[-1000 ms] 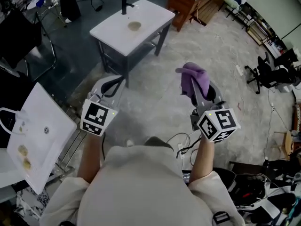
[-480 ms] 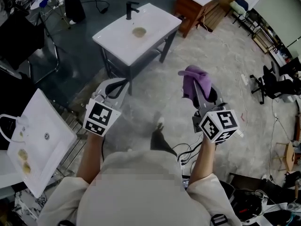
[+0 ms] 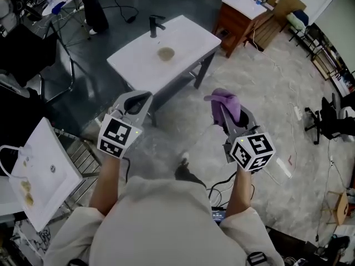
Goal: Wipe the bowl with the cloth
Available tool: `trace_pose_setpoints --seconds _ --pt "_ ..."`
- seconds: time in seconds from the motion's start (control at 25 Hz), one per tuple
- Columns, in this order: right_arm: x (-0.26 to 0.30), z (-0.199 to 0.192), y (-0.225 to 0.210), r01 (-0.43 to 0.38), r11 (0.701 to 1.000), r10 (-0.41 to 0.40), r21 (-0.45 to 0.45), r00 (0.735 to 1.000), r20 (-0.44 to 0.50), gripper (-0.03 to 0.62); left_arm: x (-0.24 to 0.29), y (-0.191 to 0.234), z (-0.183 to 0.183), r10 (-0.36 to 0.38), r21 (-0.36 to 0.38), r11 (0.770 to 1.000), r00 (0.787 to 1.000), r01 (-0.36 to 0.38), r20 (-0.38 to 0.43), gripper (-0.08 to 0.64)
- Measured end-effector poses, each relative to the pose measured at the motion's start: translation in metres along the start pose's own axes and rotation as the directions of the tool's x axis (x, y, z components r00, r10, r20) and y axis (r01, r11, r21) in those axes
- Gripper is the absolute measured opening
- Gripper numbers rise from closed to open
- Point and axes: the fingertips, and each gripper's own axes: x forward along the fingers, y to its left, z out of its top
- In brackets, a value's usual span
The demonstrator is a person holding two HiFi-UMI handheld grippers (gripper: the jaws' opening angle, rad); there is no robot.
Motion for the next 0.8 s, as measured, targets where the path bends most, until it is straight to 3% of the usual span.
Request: trace_pose_setpoints --seconds 0.6,0.8 --pt "0.072 0.01 -0.139 -0.069 0.998 0.068 -0.001 0.995 -0.069 0.051 0.153 0.022 0.04 0.03 -0.019 0.999 0.998 -0.031 -0.046 0.002" --pt "0.095 0.007 -0.186 -0.105 0.994 0.106 0.014 0.992 -0.072 0.051 0.203 0.032 0.043 0.072 -0.028 0.997 0.995 -0.075 -0.074 0.002"
